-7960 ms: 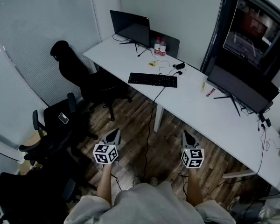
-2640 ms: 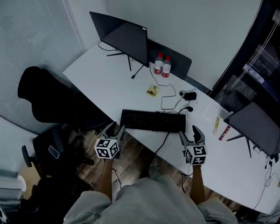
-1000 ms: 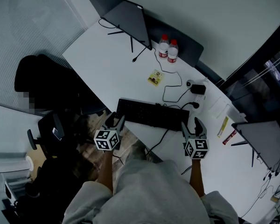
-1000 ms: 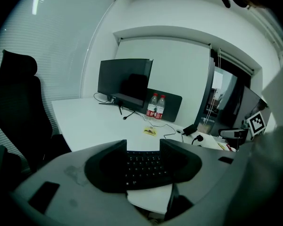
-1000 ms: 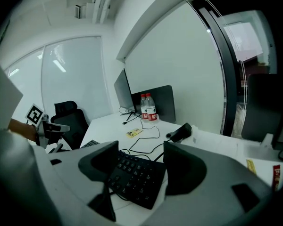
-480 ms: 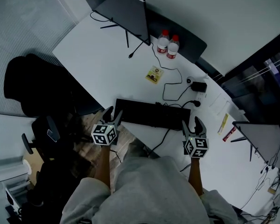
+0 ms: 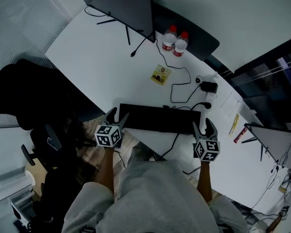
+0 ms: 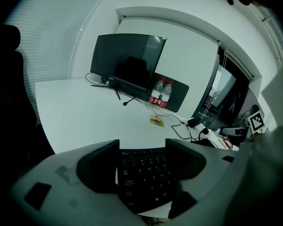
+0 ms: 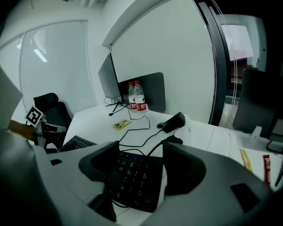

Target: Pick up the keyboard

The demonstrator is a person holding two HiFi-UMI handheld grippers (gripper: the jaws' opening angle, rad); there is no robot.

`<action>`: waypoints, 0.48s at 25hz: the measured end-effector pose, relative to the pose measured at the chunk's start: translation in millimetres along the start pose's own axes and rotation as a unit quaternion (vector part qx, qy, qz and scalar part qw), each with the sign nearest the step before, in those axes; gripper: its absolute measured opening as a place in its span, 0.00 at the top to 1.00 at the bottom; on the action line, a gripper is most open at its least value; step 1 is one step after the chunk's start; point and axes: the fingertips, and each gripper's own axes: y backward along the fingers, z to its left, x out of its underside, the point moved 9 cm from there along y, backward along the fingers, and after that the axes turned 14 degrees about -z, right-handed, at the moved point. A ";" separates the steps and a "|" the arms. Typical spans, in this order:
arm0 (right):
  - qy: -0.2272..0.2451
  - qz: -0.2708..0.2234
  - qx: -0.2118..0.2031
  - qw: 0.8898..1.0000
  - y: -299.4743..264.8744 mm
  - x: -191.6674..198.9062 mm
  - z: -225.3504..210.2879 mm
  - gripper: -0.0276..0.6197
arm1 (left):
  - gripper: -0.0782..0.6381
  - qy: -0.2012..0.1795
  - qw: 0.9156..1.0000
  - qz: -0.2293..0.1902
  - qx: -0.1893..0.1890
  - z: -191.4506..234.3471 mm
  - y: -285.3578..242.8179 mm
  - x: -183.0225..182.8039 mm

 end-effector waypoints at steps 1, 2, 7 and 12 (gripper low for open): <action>0.001 0.002 0.002 1.000 -0.5 0.2 0.4 0.51 | 0.50 0.002 1.000 0.003 0.002 2.1 -2.2 1.6; 0.001 0.004 0.004 1.000 -0.8 0.4 0.6 0.51 | 0.49 0.004 1.000 0.006 0.004 4.1 -4.6 3.2; 0.004 0.012 0.014 1.000 -1.4 2.2 -0.8 0.52 | 0.48 0.010 1.000 0.022 0.007 12.8 -17.1 11.3; 0.004 0.020 0.022 1.000 -2.8 6.5 -3.6 0.52 | 0.47 0.022 0.999 0.050 0.005 24.0 -29.5 23.8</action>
